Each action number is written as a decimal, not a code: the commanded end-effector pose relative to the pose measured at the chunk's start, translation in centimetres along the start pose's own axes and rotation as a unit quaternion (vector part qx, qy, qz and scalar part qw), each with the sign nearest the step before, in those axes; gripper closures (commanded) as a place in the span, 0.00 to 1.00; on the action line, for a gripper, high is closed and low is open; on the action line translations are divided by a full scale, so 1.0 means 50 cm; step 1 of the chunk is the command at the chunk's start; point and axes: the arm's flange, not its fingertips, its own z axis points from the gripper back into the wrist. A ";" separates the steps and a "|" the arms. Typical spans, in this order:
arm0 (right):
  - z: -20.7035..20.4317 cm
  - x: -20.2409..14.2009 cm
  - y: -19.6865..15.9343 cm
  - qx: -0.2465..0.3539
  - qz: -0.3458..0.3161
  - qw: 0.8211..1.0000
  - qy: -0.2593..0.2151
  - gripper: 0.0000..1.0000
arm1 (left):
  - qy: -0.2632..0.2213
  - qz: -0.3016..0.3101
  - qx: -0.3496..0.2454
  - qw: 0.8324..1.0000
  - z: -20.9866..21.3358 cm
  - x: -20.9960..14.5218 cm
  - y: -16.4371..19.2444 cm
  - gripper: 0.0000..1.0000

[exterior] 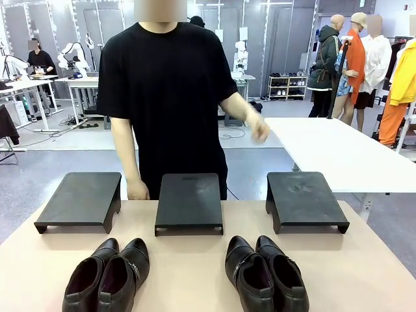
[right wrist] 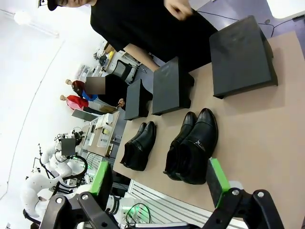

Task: Place the shoes on the stand as instructed by the person.
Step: Pick up one pair of Shoes and place it on the Shoes Stand indicated by the person.

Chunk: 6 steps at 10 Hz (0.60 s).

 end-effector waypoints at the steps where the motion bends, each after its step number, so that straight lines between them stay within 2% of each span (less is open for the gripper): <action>1: 0.001 0.002 0.000 0.004 0.012 1.000 -0.003 0.00 | 0.002 -0.006 -0.006 1.000 0.003 0.000 0.000 0.00; 4: 0.000 0.000 0.000 0.000 -0.001 1.000 0.000 0.00 | 0.002 -0.006 -0.006 1.000 0.003 0.000 0.000 0.00; 6: -0.086 -0.004 0.062 -0.027 0.012 0.998 0.057 0.00 | 0.002 -0.006 -0.006 1.000 0.003 0.000 0.000 0.00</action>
